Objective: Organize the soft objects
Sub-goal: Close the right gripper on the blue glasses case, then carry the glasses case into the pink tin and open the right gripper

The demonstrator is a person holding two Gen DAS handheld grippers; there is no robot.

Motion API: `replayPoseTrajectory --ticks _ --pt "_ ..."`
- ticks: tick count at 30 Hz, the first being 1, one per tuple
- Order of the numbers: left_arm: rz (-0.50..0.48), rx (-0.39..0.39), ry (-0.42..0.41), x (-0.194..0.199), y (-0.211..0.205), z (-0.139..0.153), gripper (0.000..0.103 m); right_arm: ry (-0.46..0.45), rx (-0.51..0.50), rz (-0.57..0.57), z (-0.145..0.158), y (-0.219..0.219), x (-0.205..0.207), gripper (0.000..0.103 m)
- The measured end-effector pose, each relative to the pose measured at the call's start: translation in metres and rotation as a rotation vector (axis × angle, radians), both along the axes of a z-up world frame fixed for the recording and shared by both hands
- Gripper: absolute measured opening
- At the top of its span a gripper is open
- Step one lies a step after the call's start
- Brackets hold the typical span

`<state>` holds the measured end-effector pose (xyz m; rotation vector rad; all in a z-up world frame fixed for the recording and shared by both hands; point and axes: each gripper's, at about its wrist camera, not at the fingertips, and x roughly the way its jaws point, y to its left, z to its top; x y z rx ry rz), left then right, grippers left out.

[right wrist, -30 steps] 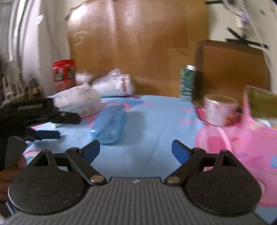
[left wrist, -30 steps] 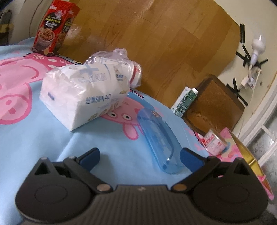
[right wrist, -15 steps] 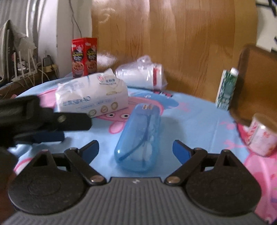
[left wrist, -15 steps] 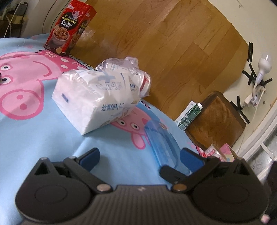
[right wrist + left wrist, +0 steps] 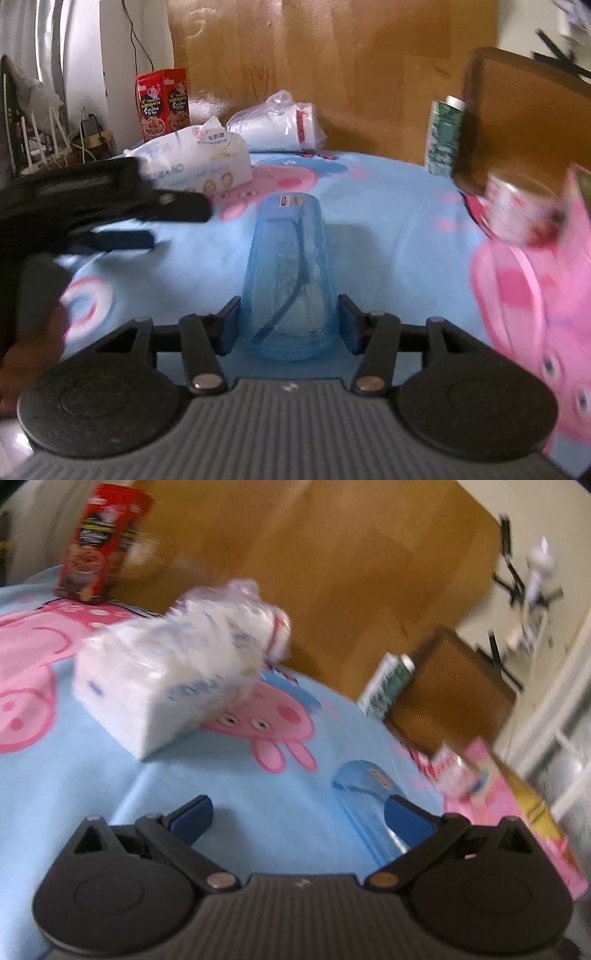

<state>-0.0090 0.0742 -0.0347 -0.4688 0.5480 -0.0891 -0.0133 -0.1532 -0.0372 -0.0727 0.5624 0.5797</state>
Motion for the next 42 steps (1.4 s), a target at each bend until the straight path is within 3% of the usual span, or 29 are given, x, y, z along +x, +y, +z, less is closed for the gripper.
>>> replayPoseTrajectory --ticks 2,6,9,11,13,16,24,30,32,35,38,39,42 --pt "-0.061 0.017 0.006 0.001 -0.01 0.002 0.103 -0.005 0.006 -0.025 -0.002 -0.011 -0.015 0.056" --pt "-0.205 -0.081 0.037 0.003 -0.038 0.002 0.103 0.0 0.025 -0.051 -0.004 -0.021 -0.02 0.057" --pt "-0.258 -0.064 0.066 0.007 -0.063 0.003 0.101 0.0 0.039 -0.05 -0.005 -0.021 -0.017 0.057" --pt "-0.288 -0.052 0.087 0.013 -0.075 0.003 0.082 -0.016 0.031 -0.044 -0.006 -0.019 -0.017 0.056" --pt "-0.295 -0.036 0.1 0.018 -0.083 0.005 0.07 -0.023 0.039 -0.039 -0.007 -0.021 -0.019 0.056" --pt "-0.321 -0.085 0.123 0.03 -0.092 0.013 0.068 -0.079 0.045 -0.087 -0.002 -0.034 -0.025 0.056" --pt "-0.528 0.017 -0.026 0.07 -0.199 0.08 0.066 -0.282 0.111 -0.325 0.035 -0.109 -0.019 0.056" --pt "-0.669 0.039 -0.045 0.11 -0.289 0.091 0.067 -0.332 0.096 -0.522 0.044 -0.174 0.01 0.056" --pt "-0.65 0.091 -0.051 0.122 -0.318 0.087 0.078 -0.335 0.07 -0.603 0.04 -0.188 0.027 0.057" --pt "-0.589 0.147 -0.044 0.13 -0.34 0.079 0.079 -0.319 -0.013 -0.746 0.027 -0.199 0.054 0.058" --pt "-0.568 0.161 -0.047 0.126 -0.335 0.073 0.086 -0.283 0.117 -0.759 0.018 -0.218 0.047 0.066" --pt "-0.551 0.179 -0.054 0.124 -0.332 0.072 0.088 -0.295 0.138 -0.762 0.016 -0.219 0.042 0.073" --pt "-0.505 0.213 -0.065 0.12 -0.321 0.072 0.089 -0.343 0.134 -0.775 0.013 -0.214 0.028 0.074"
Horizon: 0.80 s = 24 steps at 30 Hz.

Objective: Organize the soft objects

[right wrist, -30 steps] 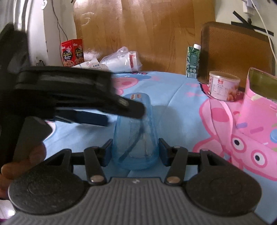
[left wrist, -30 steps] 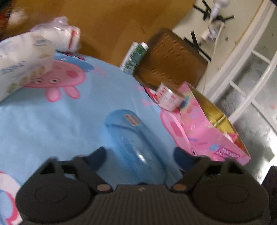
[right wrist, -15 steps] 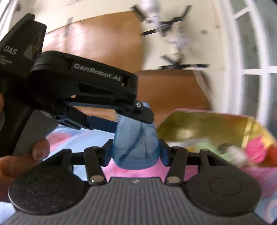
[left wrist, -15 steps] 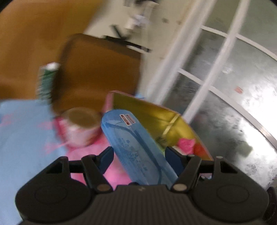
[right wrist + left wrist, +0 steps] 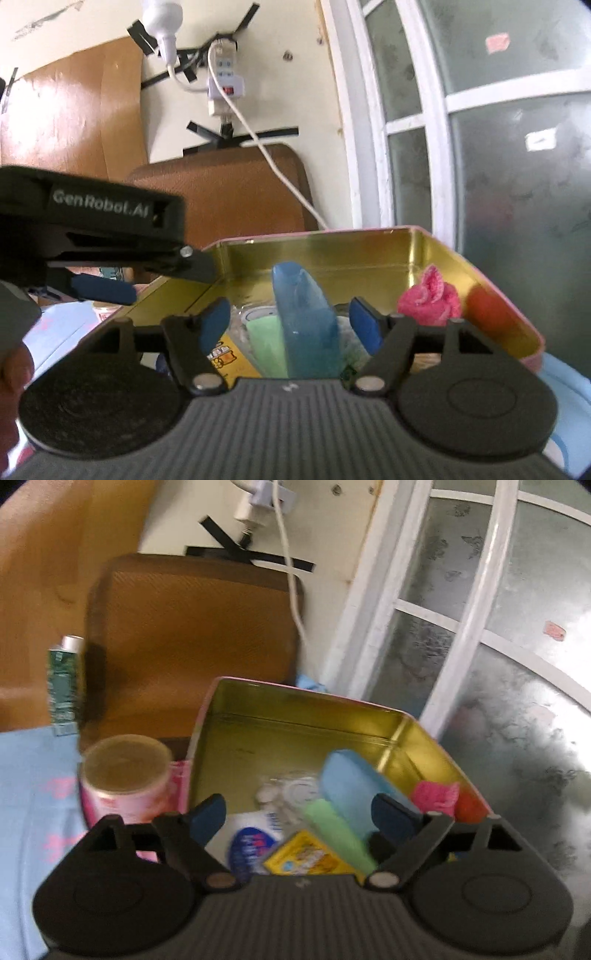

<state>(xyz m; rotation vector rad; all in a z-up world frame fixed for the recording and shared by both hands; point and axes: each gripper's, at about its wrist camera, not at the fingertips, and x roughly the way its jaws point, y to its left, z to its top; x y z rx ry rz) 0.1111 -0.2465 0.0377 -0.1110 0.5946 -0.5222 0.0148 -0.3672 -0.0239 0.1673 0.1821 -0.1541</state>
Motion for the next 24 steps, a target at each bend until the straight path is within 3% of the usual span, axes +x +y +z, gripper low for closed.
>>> replayPoseTrajectory --ticks 4,7,11,24 --pt "0.051 0.022 0.008 -0.01 0.015 0.0 0.089 -0.059 0.01 -0.025 0.003 0.005 -0.017 0.075" --pt "0.091 0.082 -0.016 -0.023 0.022 0.002 0.09 -0.089 0.035 -0.037 0.006 0.007 -0.031 0.078" --pt "0.127 0.131 -0.038 -0.043 0.033 0.003 0.099 -0.099 0.07 -0.044 0.005 0.013 -0.051 0.08" --pt "0.208 0.184 -0.002 -0.1 0.089 -0.012 0.103 -0.018 0.186 0.021 0.005 0.042 -0.074 0.087"
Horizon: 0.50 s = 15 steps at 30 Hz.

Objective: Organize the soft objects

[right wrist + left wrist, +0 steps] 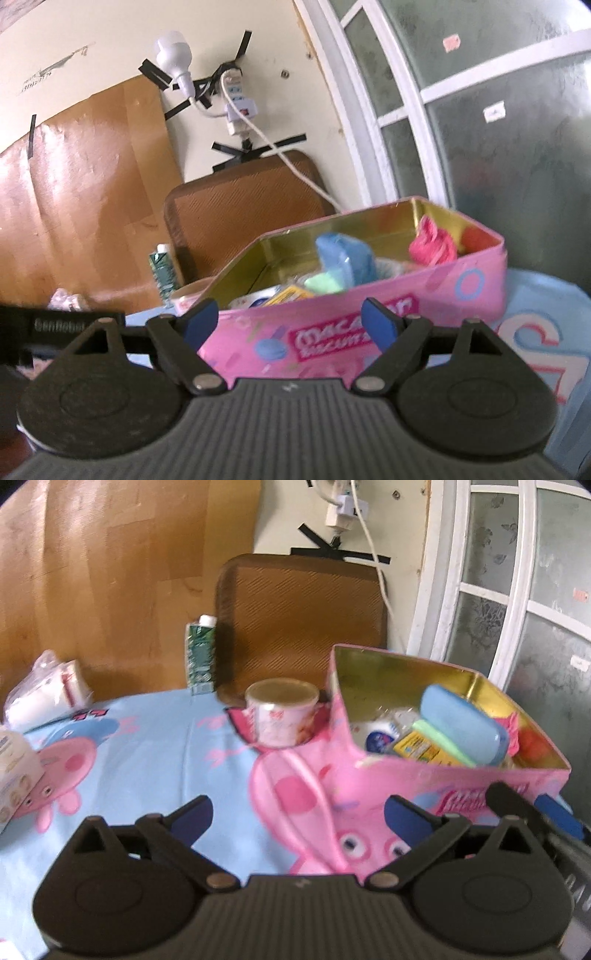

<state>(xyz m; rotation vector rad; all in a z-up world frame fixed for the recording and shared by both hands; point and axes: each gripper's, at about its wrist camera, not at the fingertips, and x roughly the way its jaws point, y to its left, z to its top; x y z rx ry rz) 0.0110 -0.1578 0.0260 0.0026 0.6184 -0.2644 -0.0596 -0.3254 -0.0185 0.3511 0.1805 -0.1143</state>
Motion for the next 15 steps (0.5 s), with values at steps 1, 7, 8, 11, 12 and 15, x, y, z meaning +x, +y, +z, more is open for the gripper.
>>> replayPoseTrajectory --ticks 1,7,8,11,12,15 --pt "0.004 0.003 0.004 -0.003 0.004 -0.002 0.103 0.012 0.014 0.007 0.0 0.002 0.0 0.088" --pt "0.025 0.012 0.011 -0.017 0.023 -0.007 0.103 0.092 0.068 0.052 -0.001 0.011 0.003 0.089" --pt "0.03 0.014 0.008 -0.018 0.025 -0.008 0.103 0.101 0.072 0.058 -0.001 0.013 0.003 0.089" --pt "0.048 0.014 0.006 -0.022 0.033 -0.009 0.103 0.113 0.08 0.069 0.001 0.017 0.003 0.089" --pt "0.053 0.013 0.007 -0.022 0.035 -0.009 0.103 0.113 0.079 0.07 0.001 0.018 0.003 0.089" --pt "0.066 0.007 0.008 -0.022 0.04 -0.009 0.103 0.11 0.076 0.071 0.004 0.021 0.002 0.089"
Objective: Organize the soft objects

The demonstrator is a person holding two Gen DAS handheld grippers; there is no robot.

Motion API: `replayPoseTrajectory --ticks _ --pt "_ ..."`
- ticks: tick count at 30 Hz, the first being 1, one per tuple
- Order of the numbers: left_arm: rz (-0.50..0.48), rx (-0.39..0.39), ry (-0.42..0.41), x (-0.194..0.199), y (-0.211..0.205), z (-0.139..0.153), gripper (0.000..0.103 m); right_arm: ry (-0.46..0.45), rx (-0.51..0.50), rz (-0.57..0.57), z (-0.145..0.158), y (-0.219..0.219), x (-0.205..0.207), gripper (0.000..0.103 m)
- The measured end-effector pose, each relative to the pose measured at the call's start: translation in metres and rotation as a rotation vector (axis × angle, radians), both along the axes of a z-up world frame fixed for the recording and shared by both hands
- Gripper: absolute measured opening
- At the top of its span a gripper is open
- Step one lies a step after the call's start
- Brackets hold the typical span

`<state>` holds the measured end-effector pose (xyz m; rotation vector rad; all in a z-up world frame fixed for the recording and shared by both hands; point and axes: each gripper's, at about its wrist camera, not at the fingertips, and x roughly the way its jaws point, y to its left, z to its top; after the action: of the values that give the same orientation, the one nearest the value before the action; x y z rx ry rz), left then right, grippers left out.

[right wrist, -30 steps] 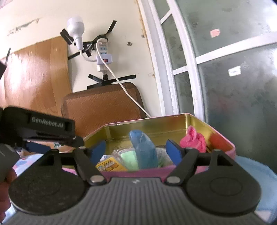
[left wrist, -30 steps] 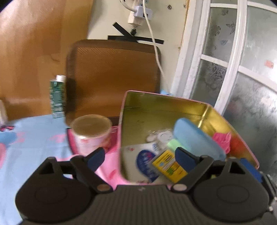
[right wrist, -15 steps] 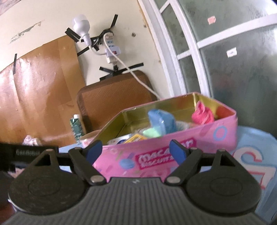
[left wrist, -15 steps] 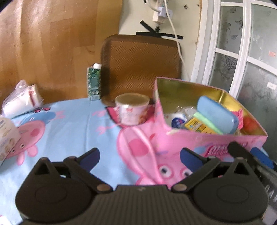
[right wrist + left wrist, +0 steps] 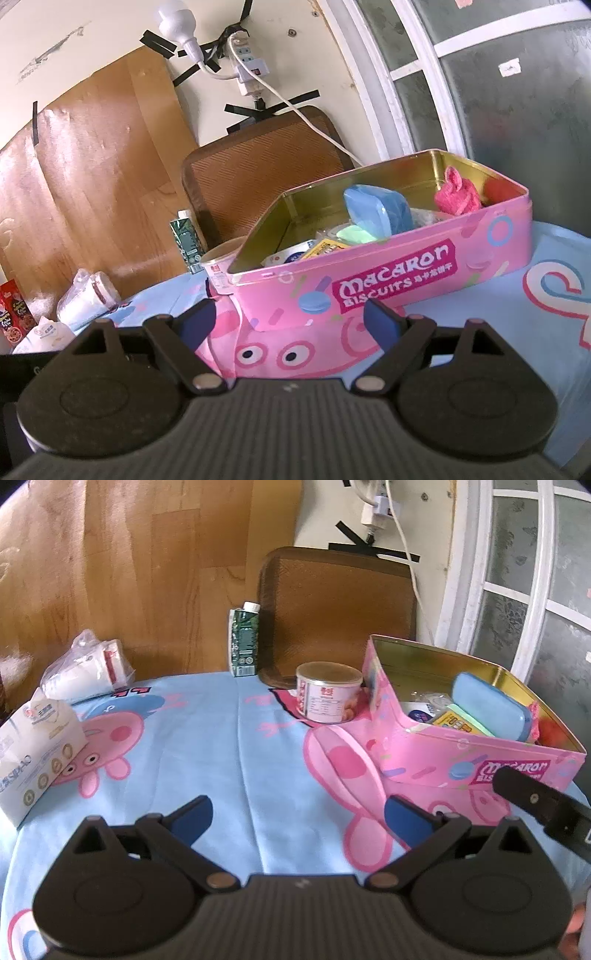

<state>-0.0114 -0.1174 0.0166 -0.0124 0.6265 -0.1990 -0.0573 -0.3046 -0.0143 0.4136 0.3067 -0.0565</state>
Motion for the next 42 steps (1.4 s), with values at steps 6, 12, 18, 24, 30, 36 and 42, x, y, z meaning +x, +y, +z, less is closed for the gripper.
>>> replayPoseTrajectory --ticks 6,12,18,24,30,36,42 --pt "0.033 0.007 -0.032 -0.004 0.004 0.0 0.103 -0.001 -0.006 0.0 0.001 0.003 -0.001 0.09" --pt "0.037 0.04 -0.063 -0.008 0.001 0.002 0.103 0.0 -0.004 0.002 0.0 0.002 -0.001 0.09" --pt "0.032 0.053 -0.074 -0.009 -0.003 0.002 0.103 0.001 0.005 -0.002 -0.001 -0.001 -0.001 0.09" --pt "0.043 0.087 -0.074 -0.009 -0.005 0.001 0.103 0.0 0.009 -0.005 -0.001 -0.002 -0.002 0.09" --pt "0.033 0.12 -0.086 -0.012 -0.007 0.004 0.103 0.001 0.011 -0.007 -0.001 -0.003 -0.003 0.091" --pt "0.013 0.133 -0.087 -0.014 -0.01 0.005 0.103 0.001 0.011 -0.008 -0.002 -0.002 -0.003 0.091" --pt "0.04 0.134 -0.1 -0.015 -0.007 0.006 0.103 0.004 0.009 -0.012 -0.002 -0.001 -0.004 0.092"
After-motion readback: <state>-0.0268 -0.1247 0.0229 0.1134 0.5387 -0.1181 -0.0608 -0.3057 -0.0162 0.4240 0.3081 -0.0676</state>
